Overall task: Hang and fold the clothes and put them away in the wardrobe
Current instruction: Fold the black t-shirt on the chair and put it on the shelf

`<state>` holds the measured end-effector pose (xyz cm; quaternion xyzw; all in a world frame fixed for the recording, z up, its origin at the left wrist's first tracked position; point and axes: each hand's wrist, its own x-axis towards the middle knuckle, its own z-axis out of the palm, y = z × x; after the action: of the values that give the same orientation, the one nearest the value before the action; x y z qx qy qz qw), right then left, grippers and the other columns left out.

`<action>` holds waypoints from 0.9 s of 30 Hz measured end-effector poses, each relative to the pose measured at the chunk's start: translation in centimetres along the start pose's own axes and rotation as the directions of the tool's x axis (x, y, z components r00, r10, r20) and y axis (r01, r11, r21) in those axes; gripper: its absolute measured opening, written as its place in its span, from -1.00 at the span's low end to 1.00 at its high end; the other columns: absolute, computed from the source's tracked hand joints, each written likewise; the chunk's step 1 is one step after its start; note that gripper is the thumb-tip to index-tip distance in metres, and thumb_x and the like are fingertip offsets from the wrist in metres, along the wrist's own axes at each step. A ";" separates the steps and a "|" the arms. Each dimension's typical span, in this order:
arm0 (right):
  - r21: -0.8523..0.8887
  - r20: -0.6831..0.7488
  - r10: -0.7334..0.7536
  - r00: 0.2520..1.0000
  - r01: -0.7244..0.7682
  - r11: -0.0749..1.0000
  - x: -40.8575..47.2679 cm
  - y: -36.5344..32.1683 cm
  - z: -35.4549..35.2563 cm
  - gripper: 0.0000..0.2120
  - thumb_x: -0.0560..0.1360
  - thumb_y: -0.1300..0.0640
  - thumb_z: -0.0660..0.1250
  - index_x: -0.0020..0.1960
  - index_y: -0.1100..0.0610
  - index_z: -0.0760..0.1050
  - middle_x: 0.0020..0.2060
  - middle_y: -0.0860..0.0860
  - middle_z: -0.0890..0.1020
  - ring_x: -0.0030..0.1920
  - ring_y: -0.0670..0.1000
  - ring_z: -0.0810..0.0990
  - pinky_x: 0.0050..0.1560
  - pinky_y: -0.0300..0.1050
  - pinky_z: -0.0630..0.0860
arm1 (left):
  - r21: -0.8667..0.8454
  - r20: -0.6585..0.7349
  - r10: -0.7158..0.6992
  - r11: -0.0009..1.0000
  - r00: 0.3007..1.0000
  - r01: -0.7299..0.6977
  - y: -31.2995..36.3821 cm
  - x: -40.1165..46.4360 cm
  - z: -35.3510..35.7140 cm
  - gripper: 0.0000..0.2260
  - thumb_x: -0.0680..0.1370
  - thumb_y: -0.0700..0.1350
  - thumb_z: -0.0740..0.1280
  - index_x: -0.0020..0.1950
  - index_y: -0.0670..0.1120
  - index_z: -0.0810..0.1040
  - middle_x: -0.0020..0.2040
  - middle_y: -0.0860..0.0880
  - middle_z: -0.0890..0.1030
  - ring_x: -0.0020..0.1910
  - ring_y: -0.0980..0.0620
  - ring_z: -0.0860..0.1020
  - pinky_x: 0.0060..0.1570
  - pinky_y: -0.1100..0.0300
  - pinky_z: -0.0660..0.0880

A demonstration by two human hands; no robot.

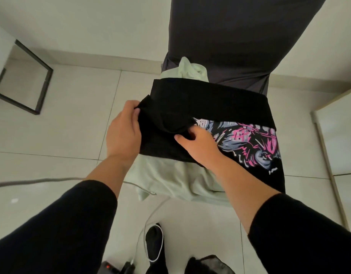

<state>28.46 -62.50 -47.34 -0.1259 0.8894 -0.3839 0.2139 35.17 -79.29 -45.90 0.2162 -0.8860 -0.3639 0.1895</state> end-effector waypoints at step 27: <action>-0.148 -0.344 0.169 0.924 -0.231 0.962 11.0 -1.2 -0.4 -0.48 0.46 0.29 0.29 0.35 -0.02 0.27 0.26 0.07 0.35 -0.04 0.03 0.49 -0.12 -0.08 0.47 | -0.014 0.305 -0.434 0.888 0.848 0.459 -4.9 7.9 6.3 -0.51 0.53 -0.13 0.33 0.40 -0.06 0.23 0.39 -0.06 0.27 0.27 -0.06 0.43 0.14 0.18 0.38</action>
<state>18.66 -67.33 -49.40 0.0120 0.9526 -0.2907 0.0885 26.67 -82.99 -52.20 0.3515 -0.8128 -0.4638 -0.0248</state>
